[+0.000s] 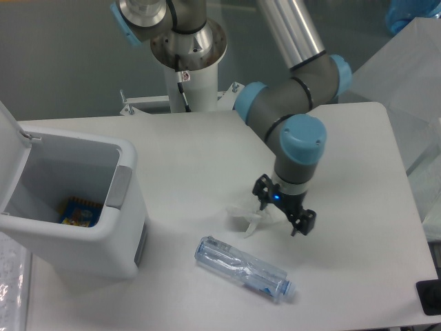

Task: Place the trash in the trash can
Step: 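Lower the gripper onto the crumpled white wrapper and close on it, then lift the wrapper and carry it over the white trash bin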

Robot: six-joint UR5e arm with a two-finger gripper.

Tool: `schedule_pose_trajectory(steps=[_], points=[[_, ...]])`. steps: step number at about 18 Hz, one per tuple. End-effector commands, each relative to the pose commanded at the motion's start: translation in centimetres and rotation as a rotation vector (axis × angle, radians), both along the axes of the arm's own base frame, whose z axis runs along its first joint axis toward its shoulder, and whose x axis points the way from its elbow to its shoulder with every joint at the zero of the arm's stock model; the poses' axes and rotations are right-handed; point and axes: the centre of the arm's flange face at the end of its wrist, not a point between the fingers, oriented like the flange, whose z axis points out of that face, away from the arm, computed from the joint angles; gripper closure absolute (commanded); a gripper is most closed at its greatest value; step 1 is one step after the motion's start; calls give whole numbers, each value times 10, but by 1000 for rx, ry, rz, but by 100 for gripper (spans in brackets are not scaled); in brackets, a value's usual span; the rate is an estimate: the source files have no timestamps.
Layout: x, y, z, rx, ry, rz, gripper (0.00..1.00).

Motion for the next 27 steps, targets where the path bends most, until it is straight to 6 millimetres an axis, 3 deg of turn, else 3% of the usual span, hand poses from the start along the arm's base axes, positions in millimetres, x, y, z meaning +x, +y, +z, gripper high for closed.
schedule_pose_trajectory(steps=[4, 5, 6, 8, 10, 13, 20, 27], points=[[7, 4, -21, -195, 96, -46, 1], [8, 9, -20, -217, 119, -53, 25], [10, 13, -18, -214, 123, -48, 58], [12, 18, -23, -198, 111, 12, 100], [10, 26, -22, -182, 121, 52, 100], [2, 39, 4, -140, 152, 51, 100], [-23, 41, 41, -77, 200, 82, 100], [-26, 68, 130, 314, 52, 252, 100]])
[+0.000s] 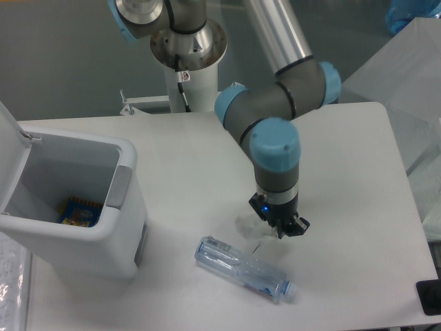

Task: Place the trash in the trash can
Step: 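Lift the wrapper and carry it over the white trash bin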

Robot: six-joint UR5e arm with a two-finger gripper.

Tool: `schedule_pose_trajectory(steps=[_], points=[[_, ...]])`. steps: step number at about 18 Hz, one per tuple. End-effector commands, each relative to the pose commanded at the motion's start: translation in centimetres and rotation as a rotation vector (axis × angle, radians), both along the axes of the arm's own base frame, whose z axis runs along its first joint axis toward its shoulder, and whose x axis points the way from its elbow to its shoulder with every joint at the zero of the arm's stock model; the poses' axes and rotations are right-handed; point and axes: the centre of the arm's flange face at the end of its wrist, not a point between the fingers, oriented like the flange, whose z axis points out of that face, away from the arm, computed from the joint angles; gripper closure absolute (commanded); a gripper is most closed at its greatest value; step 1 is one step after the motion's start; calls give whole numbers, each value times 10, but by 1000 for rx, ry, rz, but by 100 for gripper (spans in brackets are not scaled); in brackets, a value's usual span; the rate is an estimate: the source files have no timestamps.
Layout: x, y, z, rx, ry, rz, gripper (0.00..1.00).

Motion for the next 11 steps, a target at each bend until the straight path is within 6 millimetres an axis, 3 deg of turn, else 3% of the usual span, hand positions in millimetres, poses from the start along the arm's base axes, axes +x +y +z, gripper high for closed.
schedule_pose_trajectory(steps=[7, 11], points=[[46, 2, 101, 330, -141, 4, 100], [74, 5, 141, 513, -302, -30, 100]])
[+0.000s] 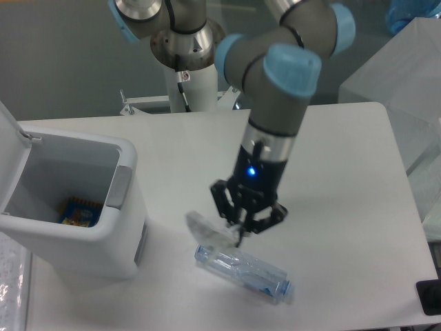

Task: Place the trash in the trash can
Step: 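Lift the wrapper and carry it over the white trash bin, then open the gripper to drop the wrapper into the bin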

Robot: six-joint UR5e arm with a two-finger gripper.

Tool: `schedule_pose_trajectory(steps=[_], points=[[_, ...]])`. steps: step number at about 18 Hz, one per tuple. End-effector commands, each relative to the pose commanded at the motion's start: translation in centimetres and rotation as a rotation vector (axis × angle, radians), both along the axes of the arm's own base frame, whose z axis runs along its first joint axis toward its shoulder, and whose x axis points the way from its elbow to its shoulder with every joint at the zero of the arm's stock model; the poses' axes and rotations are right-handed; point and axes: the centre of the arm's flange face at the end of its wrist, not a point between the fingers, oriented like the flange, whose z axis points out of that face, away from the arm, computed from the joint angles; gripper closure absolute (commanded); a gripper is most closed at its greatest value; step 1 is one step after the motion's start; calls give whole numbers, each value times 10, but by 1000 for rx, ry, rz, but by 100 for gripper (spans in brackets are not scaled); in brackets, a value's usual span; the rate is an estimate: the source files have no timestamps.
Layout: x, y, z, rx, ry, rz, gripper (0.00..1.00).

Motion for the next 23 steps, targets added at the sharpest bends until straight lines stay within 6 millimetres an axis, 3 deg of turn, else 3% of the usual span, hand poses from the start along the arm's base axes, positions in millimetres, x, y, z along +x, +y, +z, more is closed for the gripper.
schedule_pose_trajectory(steps=[3, 6, 9, 11, 12, 13, 14, 21, 23], points=[[28, -2, 27, 48, 9, -36, 100], [75, 11, 32, 52, 16, -107, 100], [118, 0, 44, 63, 34, -150, 100], [140, -3, 35, 53, 21, -176, 100], [154, -2, 30, 49, 21, -202, 85], [163, 1, 25, 46, 29, -229, 47], [166, 0, 21, 45, 42, -245, 0], [167, -2, 16, 38, 47, -248, 0], [154, -2, 7, 27, 35, -229, 0]])
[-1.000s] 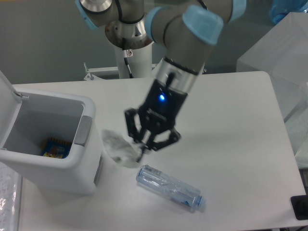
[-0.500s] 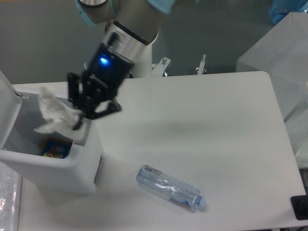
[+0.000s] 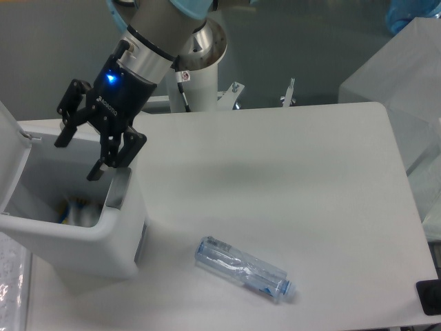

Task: Place the trash in the trash can
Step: 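Open the gripper to drop the wrapper into the bin, then move the open gripper back over the clear plastic bottle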

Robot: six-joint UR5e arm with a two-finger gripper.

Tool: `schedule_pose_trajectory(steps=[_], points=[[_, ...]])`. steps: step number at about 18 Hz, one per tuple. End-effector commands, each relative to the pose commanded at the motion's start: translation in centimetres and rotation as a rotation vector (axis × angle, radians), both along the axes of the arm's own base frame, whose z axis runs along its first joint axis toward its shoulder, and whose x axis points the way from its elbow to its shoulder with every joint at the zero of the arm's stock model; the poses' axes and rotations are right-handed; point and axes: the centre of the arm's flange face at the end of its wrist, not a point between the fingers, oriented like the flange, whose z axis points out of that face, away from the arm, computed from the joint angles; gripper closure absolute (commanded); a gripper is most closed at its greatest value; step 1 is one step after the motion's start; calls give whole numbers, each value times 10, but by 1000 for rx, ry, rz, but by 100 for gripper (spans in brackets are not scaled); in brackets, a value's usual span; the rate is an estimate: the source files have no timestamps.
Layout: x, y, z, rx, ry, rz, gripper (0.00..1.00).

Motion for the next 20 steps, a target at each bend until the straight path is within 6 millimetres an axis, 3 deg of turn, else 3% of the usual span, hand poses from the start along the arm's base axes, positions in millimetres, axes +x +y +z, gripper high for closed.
schedule_pose_trajectory(steps=[2, 7, 10, 13, 15, 20], points=[[-40, -4, -16, -22, -31, 66, 0], [-148, -32, -19, -35, -106, 279, 0], [-200, -38, -50, -64, -145, 339, 0], [-235, -35, -90, -107, -194, 370, 0], [-246, -30, -114, -154, -226, 399, 0], [-261, -23, -145, -311, -205, 521, 0]])
